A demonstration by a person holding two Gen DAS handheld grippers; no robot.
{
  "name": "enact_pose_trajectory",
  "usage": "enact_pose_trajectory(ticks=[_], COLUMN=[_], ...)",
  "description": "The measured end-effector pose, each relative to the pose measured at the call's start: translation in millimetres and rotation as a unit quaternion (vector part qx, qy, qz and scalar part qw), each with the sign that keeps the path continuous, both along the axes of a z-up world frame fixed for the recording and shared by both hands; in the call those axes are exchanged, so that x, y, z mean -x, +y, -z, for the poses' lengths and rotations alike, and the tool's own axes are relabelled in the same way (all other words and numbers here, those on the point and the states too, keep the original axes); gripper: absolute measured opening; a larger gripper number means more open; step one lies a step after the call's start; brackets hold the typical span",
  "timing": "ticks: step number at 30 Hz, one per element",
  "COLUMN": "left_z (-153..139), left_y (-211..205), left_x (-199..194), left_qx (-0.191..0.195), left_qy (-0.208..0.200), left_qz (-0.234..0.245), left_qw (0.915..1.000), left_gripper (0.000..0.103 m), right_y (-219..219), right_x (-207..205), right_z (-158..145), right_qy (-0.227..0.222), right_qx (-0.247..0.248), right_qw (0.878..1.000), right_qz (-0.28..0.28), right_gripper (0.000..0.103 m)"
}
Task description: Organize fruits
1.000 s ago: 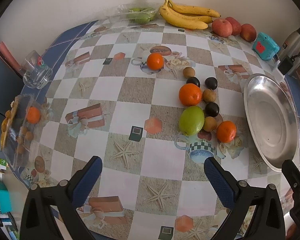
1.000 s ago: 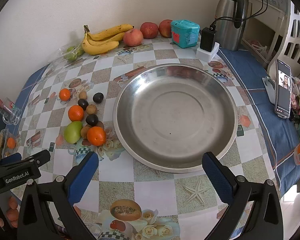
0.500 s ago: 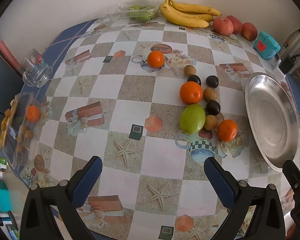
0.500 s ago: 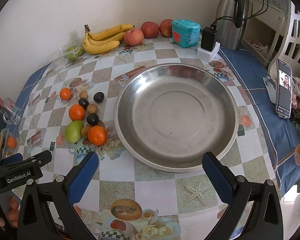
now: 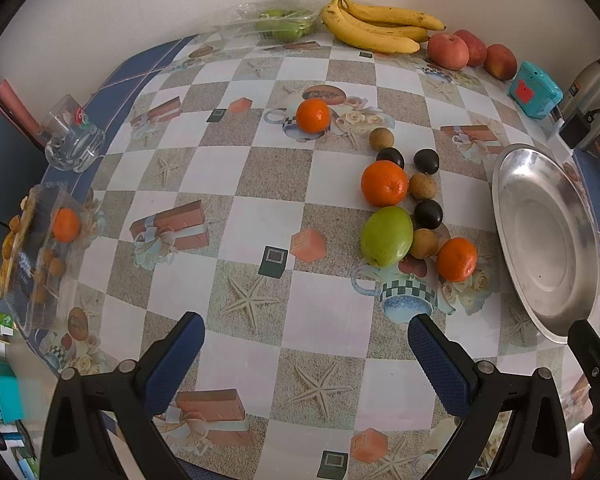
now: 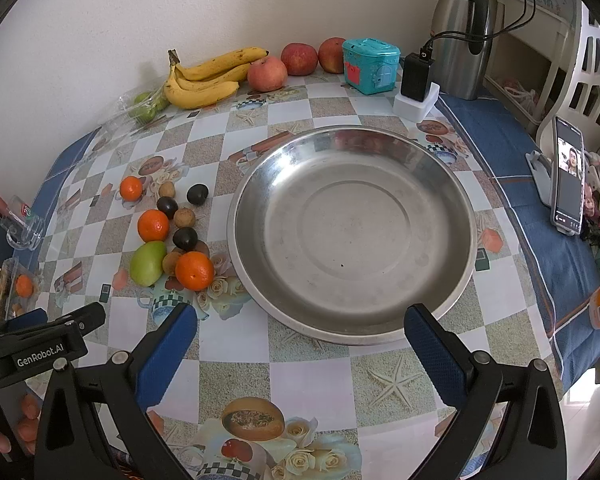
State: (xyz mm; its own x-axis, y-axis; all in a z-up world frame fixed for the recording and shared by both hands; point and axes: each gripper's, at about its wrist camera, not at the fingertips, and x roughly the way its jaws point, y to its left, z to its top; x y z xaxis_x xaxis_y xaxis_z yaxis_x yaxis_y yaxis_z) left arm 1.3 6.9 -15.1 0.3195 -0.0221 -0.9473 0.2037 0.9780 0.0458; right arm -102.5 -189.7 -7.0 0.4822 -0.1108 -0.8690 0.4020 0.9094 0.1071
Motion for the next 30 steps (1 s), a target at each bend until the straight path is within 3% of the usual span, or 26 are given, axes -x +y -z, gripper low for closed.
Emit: enact_pose_trajectory(ticks=[30], left_z=[0.7], left_y=[3.4], left_x=[-1.0], left_qx=[0.005], left_qy=[0.001], left_qz=[-0.003], left_qw=[1.0000], left_gripper=[0.103], right_y=[-0.6], right_x=[0.7], right_z=[-1.0], right_qy=[0.000], right_qx=[-0.002], right_qw=[1.000], right_qz=[0.001], right_gripper=[0.103])
